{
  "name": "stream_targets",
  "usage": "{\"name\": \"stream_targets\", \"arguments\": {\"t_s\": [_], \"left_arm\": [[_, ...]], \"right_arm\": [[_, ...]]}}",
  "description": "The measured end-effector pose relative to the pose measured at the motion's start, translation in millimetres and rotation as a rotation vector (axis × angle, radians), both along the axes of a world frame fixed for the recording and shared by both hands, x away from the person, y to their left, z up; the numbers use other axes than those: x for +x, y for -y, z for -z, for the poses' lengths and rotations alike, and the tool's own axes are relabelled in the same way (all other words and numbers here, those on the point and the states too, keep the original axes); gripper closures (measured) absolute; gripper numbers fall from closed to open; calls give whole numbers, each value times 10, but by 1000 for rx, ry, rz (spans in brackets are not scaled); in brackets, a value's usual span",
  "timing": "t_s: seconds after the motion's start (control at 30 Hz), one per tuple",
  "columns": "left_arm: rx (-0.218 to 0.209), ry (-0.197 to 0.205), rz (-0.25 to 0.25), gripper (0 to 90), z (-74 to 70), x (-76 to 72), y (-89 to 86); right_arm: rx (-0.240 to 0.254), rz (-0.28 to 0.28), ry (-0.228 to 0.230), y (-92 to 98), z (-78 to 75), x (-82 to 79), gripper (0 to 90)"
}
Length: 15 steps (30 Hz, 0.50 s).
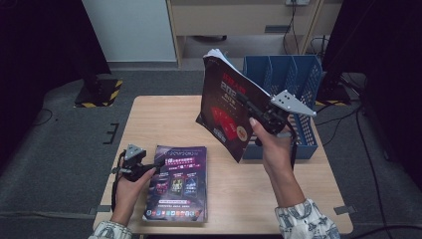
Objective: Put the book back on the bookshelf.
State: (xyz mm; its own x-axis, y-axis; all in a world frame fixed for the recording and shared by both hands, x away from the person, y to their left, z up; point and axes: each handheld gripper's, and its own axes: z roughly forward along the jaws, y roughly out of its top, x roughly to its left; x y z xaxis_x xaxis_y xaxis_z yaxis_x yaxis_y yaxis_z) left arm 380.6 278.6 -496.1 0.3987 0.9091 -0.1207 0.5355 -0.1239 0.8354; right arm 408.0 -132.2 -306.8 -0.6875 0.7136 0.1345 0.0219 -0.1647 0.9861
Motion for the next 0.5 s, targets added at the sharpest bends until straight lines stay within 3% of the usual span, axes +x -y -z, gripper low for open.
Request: {"name": "stream_targets", "arguments": {"t_s": [0.5], "left_arm": [[10, 3, 2, 107, -6, 1, 0]], "right_arm": [[22, 33, -10, 75, -27, -2, 870]]}}
